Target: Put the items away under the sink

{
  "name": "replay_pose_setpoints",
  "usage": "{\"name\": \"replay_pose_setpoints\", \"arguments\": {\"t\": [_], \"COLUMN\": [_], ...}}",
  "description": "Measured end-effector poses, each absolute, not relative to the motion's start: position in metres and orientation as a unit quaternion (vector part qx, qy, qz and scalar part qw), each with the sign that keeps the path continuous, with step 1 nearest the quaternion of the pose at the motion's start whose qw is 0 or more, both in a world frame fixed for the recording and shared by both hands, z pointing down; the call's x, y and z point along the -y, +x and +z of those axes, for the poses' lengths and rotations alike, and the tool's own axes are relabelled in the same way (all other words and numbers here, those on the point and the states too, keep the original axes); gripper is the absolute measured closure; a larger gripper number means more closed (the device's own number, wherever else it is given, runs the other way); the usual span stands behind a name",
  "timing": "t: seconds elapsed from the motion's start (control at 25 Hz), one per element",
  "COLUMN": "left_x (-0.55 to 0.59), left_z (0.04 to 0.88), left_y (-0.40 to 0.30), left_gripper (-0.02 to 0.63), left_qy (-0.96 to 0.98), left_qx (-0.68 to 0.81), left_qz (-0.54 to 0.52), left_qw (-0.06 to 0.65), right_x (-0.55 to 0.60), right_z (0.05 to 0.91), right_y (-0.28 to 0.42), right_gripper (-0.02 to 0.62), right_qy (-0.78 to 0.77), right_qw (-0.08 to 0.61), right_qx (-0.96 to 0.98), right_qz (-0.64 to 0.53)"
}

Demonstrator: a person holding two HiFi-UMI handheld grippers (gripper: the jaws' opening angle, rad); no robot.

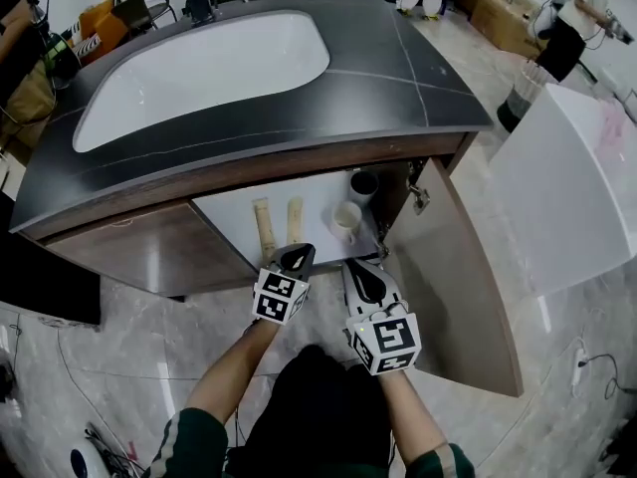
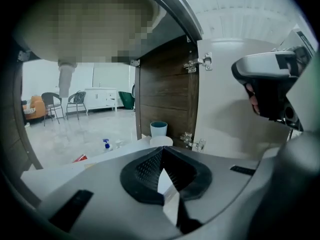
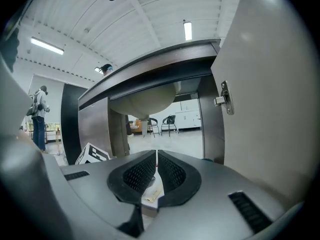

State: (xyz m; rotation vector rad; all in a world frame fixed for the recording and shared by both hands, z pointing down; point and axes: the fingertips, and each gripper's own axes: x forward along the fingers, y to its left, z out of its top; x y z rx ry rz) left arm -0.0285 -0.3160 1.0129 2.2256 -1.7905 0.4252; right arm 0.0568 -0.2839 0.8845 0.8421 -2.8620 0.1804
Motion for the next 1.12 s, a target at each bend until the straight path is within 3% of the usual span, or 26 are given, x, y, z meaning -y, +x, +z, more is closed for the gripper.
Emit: {"name": "replay_pose_setpoints", "arguments": {"t": [0.36,0.76,1.12], "left_x": [0.293,0.245,0.172], "left_z": [0.894,0.686,0.499], "left_y": [-0.005,0.032,0.067], "left_gripper": [0.595,0.595,0.595], "left_qy": [0.786,0.8,0.796], "left_qx": [0.584,0.548,0.559], "left_qz": [0.153,0.159,0.145], "left_qw": [0.132,0.183,0.18], "right_x": [0.276,0.242,0.172], "right_z": [0.783,0.57,0.395], "right_y": [0.061,0.071,0.116], "right_gripper": [0.552,0.552,0.552], "right_qy": [0.295,0.3,0.313], "right_qw": [0.091,0.122,0.125], "right_qx": [0.946,0.938,0.935], "right_qz": [0.101,0.123,0.114]}}
